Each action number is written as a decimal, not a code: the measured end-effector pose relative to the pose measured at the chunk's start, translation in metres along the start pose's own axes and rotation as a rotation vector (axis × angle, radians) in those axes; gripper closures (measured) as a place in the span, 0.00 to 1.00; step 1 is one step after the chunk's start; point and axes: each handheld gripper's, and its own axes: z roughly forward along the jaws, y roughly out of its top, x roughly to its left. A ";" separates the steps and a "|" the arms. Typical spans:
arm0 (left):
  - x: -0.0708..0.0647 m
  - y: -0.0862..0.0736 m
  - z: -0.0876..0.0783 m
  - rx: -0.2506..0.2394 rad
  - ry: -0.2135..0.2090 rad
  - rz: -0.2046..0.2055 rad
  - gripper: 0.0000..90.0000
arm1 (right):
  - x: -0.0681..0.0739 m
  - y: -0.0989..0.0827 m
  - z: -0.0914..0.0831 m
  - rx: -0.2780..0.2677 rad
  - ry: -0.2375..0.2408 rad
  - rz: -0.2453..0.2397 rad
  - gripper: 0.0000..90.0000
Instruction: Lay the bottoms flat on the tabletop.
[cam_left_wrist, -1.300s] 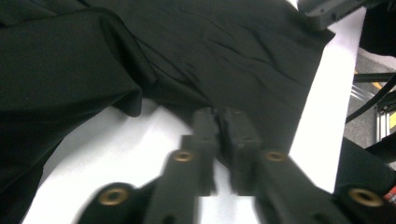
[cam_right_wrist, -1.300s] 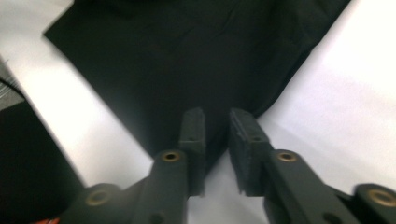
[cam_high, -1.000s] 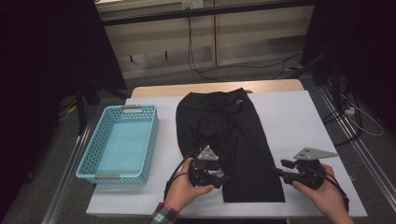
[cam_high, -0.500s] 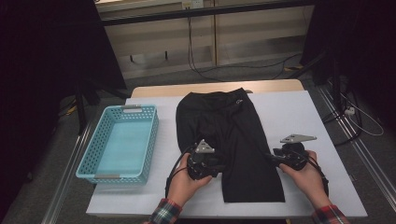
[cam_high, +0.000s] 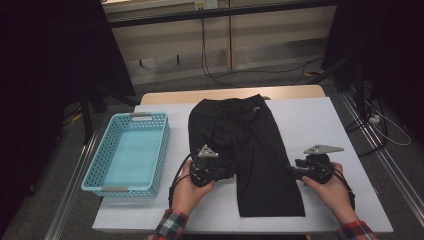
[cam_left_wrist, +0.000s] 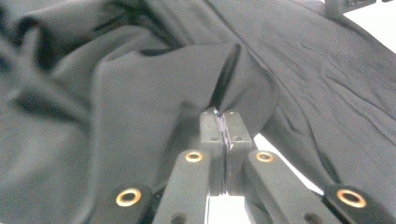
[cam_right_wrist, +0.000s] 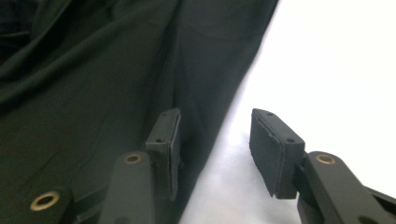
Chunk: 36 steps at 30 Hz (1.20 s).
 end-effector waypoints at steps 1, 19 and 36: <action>0.004 -0.003 -0.008 -0.003 -0.001 -0.017 0.99 | -0.001 0.000 -0.001 -0.005 -0.004 -0.001 0.59; 0.024 -0.008 -0.038 -0.032 0.096 -0.053 0.99 | -0.004 0.000 0.004 0.027 0.031 -0.034 1.00; 0.023 -0.006 -0.032 -0.015 0.093 -0.004 0.96 | -0.023 0.022 0.008 -0.060 -0.045 0.013 0.60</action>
